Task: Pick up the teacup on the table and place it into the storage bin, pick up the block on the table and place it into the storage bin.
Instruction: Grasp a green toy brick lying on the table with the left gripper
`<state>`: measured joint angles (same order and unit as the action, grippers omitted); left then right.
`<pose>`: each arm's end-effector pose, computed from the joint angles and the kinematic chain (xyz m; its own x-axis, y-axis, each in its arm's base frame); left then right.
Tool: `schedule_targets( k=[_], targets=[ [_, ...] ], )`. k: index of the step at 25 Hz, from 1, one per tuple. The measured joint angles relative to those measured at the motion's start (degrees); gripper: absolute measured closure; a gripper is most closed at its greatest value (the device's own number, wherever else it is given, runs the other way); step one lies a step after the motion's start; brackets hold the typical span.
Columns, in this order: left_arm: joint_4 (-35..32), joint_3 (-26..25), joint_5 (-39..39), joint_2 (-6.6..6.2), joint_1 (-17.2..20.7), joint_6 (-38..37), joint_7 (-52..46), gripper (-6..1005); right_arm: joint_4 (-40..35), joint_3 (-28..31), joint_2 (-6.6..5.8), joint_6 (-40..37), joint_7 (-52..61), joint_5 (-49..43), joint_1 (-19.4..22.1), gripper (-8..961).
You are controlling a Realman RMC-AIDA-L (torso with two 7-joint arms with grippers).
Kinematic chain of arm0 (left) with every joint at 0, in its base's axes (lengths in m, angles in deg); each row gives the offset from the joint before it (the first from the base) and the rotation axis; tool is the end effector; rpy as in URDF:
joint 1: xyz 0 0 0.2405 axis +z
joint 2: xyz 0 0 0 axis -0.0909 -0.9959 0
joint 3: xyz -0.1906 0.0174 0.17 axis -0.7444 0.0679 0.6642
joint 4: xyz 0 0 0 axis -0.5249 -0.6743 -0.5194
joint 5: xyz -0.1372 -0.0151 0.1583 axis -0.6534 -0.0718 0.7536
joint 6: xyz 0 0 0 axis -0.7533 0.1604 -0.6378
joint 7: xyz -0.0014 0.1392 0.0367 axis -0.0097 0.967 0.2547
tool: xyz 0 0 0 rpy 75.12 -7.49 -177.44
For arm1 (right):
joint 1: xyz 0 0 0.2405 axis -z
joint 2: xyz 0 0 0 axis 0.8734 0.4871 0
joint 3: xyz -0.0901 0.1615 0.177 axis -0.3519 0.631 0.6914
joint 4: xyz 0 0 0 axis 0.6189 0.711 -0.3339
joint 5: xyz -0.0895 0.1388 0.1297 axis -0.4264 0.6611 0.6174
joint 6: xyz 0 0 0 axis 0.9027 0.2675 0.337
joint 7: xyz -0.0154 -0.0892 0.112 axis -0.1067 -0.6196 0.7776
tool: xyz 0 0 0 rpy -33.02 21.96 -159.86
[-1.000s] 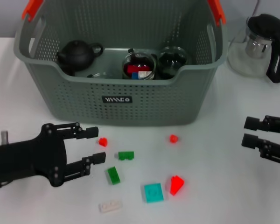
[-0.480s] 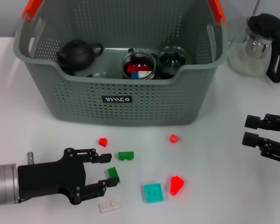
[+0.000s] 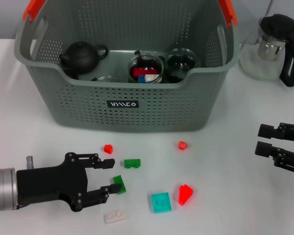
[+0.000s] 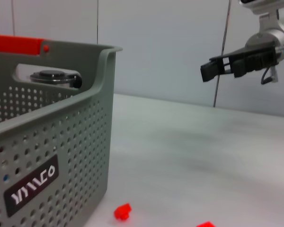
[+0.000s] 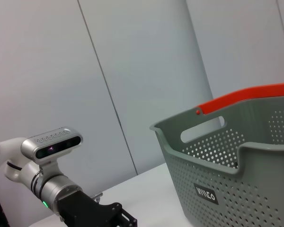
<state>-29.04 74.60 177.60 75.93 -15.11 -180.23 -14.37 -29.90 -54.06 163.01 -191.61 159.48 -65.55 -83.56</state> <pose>-0.3037 0.2504 -0.0237 0.8756 0.1615 0.4553 0.2784 -0.9389 -0.2024 0.2942 0.2658 0.0394 0.6845 -0.3199 -0.6551 -0.4636 -0.8845 -0.0525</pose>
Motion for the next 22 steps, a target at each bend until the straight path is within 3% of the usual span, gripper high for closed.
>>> schedule_targets(
  k=[7, 15, 22],
  targets=[
    [-1.20, 2.02, 4.74, 0.18, -0.24, 3.51, -0.35, 463, 0.01, 0.22, 0.02, 0.00, 0.27, 0.00, 0.03, 458],
    [2.10, 3.97, 3.38, 0.42, -1.25, 11.58, -0.01, 464, 0.13, -0.04, 0.25, 0.23, 0.52, 0.01, -0.20, 457],
    [5.01, 3.95, 2.81, 0.40, -2.13, 13.90, 3.26, 462, 0.08, 0.07, 0.17, 0.12, 0.53, 0.02, 0.03, 457]
  ],
)
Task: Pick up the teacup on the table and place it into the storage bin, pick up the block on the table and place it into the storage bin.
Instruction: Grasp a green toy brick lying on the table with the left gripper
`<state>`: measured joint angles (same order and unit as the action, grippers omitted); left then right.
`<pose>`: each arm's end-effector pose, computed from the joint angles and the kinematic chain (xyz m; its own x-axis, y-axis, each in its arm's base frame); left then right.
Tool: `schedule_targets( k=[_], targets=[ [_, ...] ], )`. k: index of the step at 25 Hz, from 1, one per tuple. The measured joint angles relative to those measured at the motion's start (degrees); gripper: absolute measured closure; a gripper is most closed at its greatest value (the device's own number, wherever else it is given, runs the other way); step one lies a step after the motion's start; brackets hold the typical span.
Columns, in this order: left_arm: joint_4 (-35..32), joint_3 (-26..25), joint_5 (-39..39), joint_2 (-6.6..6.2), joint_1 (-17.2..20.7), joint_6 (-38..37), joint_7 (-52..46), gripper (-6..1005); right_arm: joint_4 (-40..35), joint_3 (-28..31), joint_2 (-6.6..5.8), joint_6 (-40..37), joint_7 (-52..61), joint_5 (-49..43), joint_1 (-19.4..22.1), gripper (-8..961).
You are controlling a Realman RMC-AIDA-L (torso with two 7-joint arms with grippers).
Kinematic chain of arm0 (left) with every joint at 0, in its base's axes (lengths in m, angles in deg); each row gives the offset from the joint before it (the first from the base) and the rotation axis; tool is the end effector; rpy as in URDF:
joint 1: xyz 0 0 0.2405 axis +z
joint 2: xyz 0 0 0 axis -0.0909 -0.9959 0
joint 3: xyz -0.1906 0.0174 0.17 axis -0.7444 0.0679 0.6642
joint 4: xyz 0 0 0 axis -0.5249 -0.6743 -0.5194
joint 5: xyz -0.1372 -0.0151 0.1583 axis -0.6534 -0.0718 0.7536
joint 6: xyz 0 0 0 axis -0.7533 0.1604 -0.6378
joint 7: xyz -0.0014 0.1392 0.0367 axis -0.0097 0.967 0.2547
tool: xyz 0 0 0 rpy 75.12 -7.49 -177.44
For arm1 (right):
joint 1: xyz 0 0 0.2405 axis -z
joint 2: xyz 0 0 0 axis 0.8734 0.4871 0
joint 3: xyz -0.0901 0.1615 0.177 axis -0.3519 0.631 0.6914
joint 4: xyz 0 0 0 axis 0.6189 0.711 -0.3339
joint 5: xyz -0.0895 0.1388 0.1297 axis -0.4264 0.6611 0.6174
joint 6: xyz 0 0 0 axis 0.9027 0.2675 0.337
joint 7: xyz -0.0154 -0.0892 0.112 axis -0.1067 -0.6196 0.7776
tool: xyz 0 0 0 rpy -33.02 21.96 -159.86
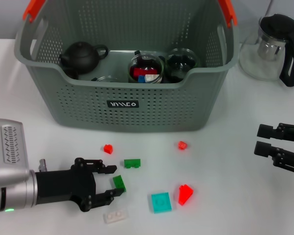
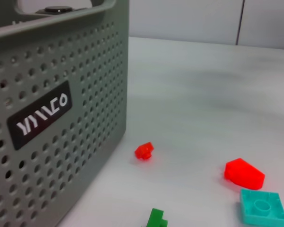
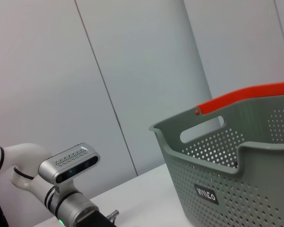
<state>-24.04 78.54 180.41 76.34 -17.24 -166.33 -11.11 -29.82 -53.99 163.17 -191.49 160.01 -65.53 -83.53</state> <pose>-0.3175 0.2651 -0.0541 0.9377 0.1730 0.3012 0.2555 -0.9310 -0.2605 0.2940 0.2657 0.0382 0.6772 -0.3297 -0.6578 -0.4726 -0.8801 -0.0455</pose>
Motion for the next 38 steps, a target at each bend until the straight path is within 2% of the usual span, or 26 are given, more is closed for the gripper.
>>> schedule_targets(
  k=[6, 12, 33, 36, 38],
  targets=[
    [0.33, -0.06, -0.76, 0.05, 0.37, -0.47, 0.19, 458, 0.06, -0.03, -0.15, -0.15, 0.00, 0.00, 0.06, 457],
    [1.65, 0.01, -0.78, 0.09, 0.02, 0.90, 0.29, 378, -0.08, -0.27, -0.12, -0.17, 0.10, 0.00, -0.13, 458],
    [1.91, 2.82, -0.36, 0.10, -0.26, 3.61, -0.20, 383, -0.02, -0.31, -0.17, -0.10, 0.18, -0.01, 0.09, 457],
    [1.41, 2.61, -0.59, -0.07, -0.55, 3.18, -2.57, 469, -0.01, -0.22, -0.23, -0.16, 0.17, -0.01, 0.09, 457],
    [0.64, 2.55, -0.65, -0.16, -0.65, 2.60, -4.06, 492, 0.04, -0.18, -0.28, -0.18, 0.18, -0.01, 0.09, 458]
  ],
)
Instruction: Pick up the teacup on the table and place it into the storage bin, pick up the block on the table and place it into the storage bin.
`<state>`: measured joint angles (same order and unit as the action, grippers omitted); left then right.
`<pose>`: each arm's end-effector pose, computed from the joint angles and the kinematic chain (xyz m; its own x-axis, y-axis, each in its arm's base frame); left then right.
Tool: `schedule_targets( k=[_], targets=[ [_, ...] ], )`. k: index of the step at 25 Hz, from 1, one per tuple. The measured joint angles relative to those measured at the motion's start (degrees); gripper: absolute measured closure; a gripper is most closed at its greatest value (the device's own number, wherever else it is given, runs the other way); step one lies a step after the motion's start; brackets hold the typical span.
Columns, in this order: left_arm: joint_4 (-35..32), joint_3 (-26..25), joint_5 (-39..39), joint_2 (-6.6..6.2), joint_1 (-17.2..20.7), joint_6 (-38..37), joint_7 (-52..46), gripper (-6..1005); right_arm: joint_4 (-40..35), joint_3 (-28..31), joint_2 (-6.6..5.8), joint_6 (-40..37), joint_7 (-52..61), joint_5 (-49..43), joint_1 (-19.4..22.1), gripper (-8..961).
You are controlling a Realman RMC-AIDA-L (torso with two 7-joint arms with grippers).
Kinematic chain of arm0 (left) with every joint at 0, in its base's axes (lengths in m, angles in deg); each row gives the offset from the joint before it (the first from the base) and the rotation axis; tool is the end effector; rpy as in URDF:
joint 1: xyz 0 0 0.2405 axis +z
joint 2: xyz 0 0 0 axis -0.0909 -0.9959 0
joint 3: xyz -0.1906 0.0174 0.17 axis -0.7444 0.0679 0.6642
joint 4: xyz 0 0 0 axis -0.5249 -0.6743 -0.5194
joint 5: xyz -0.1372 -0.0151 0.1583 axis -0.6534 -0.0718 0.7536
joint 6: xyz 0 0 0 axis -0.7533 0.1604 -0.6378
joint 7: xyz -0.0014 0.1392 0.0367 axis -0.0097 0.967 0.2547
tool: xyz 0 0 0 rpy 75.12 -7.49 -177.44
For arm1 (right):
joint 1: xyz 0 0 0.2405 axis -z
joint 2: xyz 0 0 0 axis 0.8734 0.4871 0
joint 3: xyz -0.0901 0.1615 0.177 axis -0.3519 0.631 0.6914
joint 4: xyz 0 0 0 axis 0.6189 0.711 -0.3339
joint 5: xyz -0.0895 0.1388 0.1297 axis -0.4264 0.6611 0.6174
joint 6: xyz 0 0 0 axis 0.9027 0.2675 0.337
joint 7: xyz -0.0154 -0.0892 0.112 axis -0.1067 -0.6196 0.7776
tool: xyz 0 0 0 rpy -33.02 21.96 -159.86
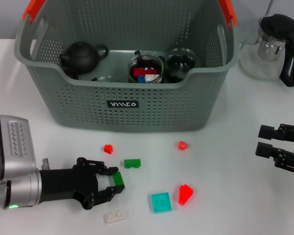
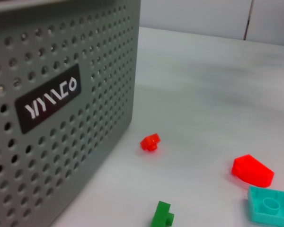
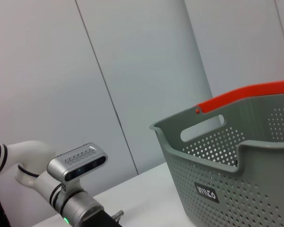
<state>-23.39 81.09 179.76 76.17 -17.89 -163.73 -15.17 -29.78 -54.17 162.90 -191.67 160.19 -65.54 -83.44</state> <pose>-0.3167 0.2706 -0.0588 0.9306 0.2281 0.2861 0.3013 -0.9214 -0.2453 0.2949 0.2650 0.0396 0.6784 -0.3333 -0.6548 -0.4732 -0.8799 -0.0424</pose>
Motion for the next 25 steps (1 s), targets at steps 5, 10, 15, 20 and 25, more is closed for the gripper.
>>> schedule_targets(
  k=[5, 10, 15, 20, 25],
  targets=[
    [-1.49, 0.37, 0.18, 0.12, 0.22, -0.43, -0.62, 549, 0.06, -0.11, -0.01, 0.00, 0.00, 0.00, -0.09, 458],
    [-2.31, -0.80, -0.01, -0.19, 0.25, -4.43, -0.70, 592, -0.12, -0.05, 0.01, -0.04, 0.28, 0.00, -0.09, 457],
    [-4.50, -7.17, -0.22, -2.20, -1.09, -19.46, -5.43, 582, -0.16, -0.04, -0.01, -0.16, 0.64, 0.00, -0.18, 457],
    [-4.24, -15.85, -5.81, -3.75, -4.54, -34.65, -8.51, 571, -0.18, -0.19, 0.03, -0.16, 0.64, 0.00, -0.47, 457],
    [-4.70, -16.21, -19.46, -4.41, -8.74, -34.98, -20.24, 561, -0.17, -0.19, 0.09, -0.24, 0.63, 0.00, -0.68, 458]
  ],
)
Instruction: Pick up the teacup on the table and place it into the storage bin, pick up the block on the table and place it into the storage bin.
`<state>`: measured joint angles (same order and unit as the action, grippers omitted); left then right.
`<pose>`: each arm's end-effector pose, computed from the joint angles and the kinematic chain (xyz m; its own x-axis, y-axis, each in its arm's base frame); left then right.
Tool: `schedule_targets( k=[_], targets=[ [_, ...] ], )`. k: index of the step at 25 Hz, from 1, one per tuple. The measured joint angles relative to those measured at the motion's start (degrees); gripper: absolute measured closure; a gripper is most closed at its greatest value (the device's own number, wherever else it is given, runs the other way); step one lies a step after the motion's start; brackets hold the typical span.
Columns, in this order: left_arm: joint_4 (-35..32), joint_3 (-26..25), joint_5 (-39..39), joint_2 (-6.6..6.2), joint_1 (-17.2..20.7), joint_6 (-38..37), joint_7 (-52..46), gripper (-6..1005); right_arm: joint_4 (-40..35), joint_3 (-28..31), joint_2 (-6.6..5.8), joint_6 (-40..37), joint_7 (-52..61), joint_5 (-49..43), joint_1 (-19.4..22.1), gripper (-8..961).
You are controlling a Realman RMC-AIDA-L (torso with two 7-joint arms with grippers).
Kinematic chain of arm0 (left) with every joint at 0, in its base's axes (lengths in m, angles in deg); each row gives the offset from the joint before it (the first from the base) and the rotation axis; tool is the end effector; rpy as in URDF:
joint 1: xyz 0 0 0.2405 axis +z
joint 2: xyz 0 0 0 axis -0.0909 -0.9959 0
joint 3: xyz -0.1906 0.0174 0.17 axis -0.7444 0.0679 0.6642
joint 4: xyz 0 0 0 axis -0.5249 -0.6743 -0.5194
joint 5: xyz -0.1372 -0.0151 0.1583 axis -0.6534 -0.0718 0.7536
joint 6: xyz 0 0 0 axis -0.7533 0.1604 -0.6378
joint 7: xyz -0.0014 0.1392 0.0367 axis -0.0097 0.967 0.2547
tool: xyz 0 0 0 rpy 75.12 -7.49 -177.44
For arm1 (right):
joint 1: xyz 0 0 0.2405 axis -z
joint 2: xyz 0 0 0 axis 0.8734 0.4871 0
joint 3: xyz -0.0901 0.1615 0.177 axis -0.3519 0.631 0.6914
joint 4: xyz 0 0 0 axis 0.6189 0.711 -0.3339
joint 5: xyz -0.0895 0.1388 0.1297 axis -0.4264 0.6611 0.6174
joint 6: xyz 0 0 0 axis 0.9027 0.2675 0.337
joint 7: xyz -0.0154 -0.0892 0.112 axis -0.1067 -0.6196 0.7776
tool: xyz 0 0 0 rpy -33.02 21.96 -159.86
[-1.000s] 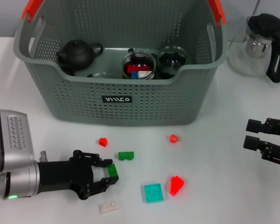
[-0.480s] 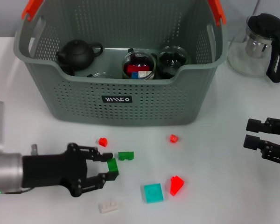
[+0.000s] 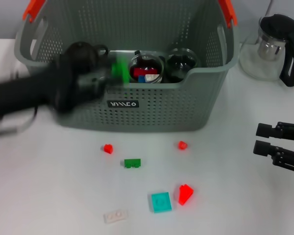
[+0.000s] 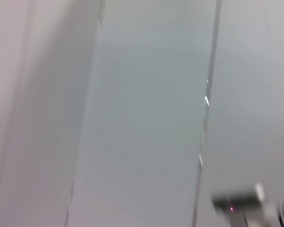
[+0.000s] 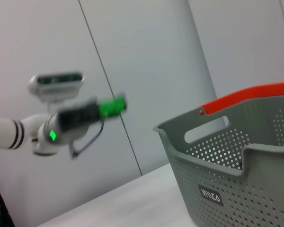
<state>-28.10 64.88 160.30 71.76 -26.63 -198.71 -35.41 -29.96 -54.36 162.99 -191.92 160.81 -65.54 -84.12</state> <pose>-0.2244 0.2995 0.0527 0.5689 0.1338 0.8114 0.2784 -0.9597 -0.0370 0.2908 0.2681 0.0392 0.6789 -0.3336 -0.6541 -0.4652 -0.8846 -0.0316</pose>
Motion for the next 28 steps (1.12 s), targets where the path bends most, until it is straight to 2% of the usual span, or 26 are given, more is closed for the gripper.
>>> schedule_targets(
  k=[4, 6, 8, 9, 10, 11, 15, 18, 20, 24, 28],
  targets=[
    [-3.13, 0.77, -3.80, -1.88, -6.35, 7.29, -11.61, 553, 0.00, 0.11, 0.01, -0.01, -0.01, 0.00, -0.14, 457],
    [-5.87, 3.82, -2.26, -3.25, -9.05, 13.37, -18.15, 549, 0.00, 0.19, -0.01, -0.02, -0.02, 0.00, -0.18, 457],
    [-9.11, 9.90, 1.41, -5.15, -11.51, 19.51, -25.21, 544, 0.00, 0.31, -0.01, -0.01, -0.02, 0.00, -0.19, 458],
    [-9.11, 9.90, 1.41, -5.15, -11.51, 19.51, -25.21, 542, 0.01, 0.32, -0.01, -0.01, -0.01, 0.00, -0.20, 458],
    [-11.17, 12.90, 3.93, -5.82, -12.73, 22.18, -28.91, 540, 0.01, 0.28, -0.01, -0.01, -0.02, 0.00, -0.20, 458],
    [-15.21, 17.03, 10.01, -6.22, -14.74, 25.74, -34.98, 538, -0.01, 0.29, -0.03, -0.01, -0.02, 0.00, -0.19, 458],
    [-18.71, 26.40, 22.72, -6.16, -19.00, 30.55, -45.49, 530, -0.06, 0.47, -0.09, -0.06, 0.01, 0.00, -0.20, 458],
    [-17.48, 32.80, 30.51, -5.32, -21.87, 33.91, -52.49, 524, -0.08, 0.47, -0.10, -0.18, 0.02, 0.00, -0.20, 457],
    [-16.73, 36.15, 35.13, -3.39, -22.62, 37.83, -54.79, 520, -0.08, 0.44, -0.10, -0.17, 0.03, 0.00, -0.20, 457],
    [-18.86, 37.62, 38.88, 0.67, -21.30, 43.51, -54.93, 511, -0.08, 0.14, -0.10, 0.11, 0.05, 0.00, -0.20, 457],
    [-24.36, 36.74, 36.21, 2.18, -18.38, 43.32, -54.84, 503, -0.08, 0.10, -0.10, 0.15, 0.07, 0.00, -0.20, 458]
  ],
)
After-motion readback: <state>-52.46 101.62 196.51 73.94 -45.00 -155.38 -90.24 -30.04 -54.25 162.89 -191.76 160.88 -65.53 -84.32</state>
